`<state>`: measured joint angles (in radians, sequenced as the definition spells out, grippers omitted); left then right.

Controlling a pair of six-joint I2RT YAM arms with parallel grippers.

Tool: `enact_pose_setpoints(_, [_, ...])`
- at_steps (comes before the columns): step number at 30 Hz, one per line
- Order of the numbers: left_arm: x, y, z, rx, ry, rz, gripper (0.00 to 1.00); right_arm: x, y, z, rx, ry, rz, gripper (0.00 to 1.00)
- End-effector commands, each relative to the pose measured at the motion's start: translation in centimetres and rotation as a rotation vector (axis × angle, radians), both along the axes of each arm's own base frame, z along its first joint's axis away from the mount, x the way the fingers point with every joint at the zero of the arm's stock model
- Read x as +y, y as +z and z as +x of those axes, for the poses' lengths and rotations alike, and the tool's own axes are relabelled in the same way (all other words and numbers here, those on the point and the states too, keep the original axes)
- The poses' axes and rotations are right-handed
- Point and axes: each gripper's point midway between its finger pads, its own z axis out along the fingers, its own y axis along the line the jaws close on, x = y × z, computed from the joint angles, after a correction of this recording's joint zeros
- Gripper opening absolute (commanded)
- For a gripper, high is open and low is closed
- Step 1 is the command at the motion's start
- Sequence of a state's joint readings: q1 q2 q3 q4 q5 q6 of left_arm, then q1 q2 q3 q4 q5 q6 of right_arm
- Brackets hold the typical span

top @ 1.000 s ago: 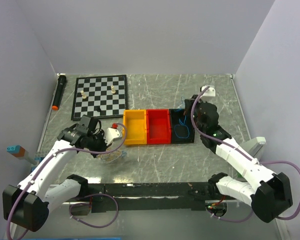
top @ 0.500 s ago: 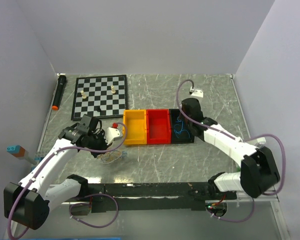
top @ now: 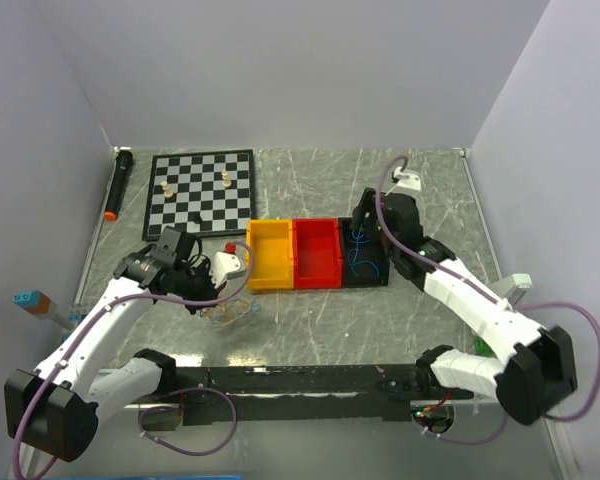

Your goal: Untangle the cables

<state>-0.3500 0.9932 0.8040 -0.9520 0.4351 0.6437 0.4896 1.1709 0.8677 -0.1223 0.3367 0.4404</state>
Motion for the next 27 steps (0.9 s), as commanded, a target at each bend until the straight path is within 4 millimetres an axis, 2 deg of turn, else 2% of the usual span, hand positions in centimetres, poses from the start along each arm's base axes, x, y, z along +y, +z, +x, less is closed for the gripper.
enact_pose_setpoints(1, [-1.1, 1.5, 0.2, -0.03, -0.035, -0.064, 0.02, -0.2, 1.7, -1.4, -0.058, 0.024, 0.029, 0.71])
enact_pose_setpoints(6, [-1.1, 1.5, 0.1, -0.028, -0.035, -0.066, 0.02, 0.2, 1.4, 0.0, -0.059, 0.019, 0.017, 0.59])
enact_pose_setpoints(8, [-1.3, 1.9, 0.1, -0.035, -0.034, -0.08, 0.02, 1.4, 1.6, 0.5, -0.04, 0.06, 0.031, 0.54])
enact_pose_setpoints(9, [-1.5, 2.2, 0.1, -0.037, -0.035, -0.093, 0.02, 2.5, 2.1, 0.4, -0.05, 0.112, 0.052, 0.54])
enact_pose_setpoints(10, [-1.7, 2.5, -0.1, -0.037, -0.041, -0.11, 0.02, 4.4, 2.3, -0.2, -0.071, 0.212, 0.074, 0.59])
enact_pose_setpoints(11, [-2.0, 2.8, -0.2, -0.036, -0.052, -0.128, 0.03, 5.9, 2.8, -1.0, -0.109, 0.297, 0.086, 0.63])
enact_pose_setpoints(13, [-2.5, 3.3, -0.6, -0.037, -0.076, -0.162, 0.03, 9.5, 3.2, -3.9, -0.172, 0.482, 0.086, 0.7])
enact_pose_setpoints(14, [-2.8, 3.5, -0.8, -0.037, -0.089, -0.177, 0.03, 11.7, 3.1, -6.2, -0.189, 0.611, 0.093, 0.72])
enact_pose_setpoints(16, [-2.9, 3.5, -0.8, -0.044, -0.106, -0.185, 0.04, 14.2, 2.3, -9.8, -0.192, 0.771, 0.102, 0.73])
enact_pose_setpoints(19, [-3.1, 3.8, -1.0, -0.062, -0.146, -0.195, 0.03, 16.3, 0.5, -14.5, -0.171, 0.95, 0.153, 0.75])
enact_pose_setpoints(22, [-3.6, 4.5, -1.5, -0.11, -0.197, -0.237, 0.02, 17.5, -0.2, -18.2, -0.178, 1.1, 0.222, 0.76])
enact_pose_setpoints(24, [-3.9, 5.5, -1.8, -0.169, -0.231, -0.274, 0.01, 18.0, -0.8, -20.0, -0.187, 1.183, 0.255, 0.78])
enact_pose_setpoints(27, [-4.4, 6.4, -3.0, -0.188, -0.321, -0.311, 0.01, 18.6, -1.2, -21.2, -0.177, 1.264, 0.257, 0.79])
